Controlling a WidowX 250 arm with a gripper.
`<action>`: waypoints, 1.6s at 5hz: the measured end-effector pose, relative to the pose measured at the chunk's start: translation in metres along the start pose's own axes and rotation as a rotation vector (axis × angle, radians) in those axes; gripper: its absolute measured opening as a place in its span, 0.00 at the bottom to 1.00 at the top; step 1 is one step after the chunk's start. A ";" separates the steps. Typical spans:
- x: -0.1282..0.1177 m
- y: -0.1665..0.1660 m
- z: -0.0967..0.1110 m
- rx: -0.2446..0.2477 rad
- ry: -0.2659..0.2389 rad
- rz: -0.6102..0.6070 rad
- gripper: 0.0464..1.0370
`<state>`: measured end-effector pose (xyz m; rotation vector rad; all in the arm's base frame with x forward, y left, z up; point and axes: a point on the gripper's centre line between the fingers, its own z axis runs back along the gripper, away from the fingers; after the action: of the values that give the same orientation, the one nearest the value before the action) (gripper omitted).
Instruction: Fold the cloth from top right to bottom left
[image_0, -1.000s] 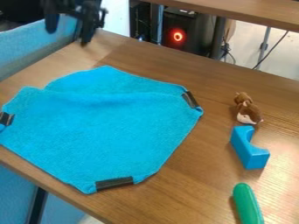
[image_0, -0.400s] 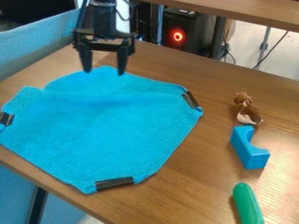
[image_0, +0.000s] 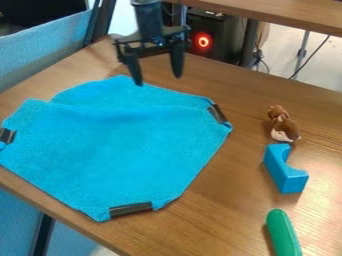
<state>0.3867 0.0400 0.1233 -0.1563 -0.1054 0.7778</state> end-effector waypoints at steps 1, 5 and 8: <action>-0.014 -0.018 -0.012 0.010 -0.044 0.055 0.96; -0.013 -0.093 -0.067 0.034 -0.186 0.050 0.96; 0.000 -0.089 -0.083 0.097 -0.249 0.058 0.83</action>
<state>0.4612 -0.0309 0.0575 0.0303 -0.2997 0.8564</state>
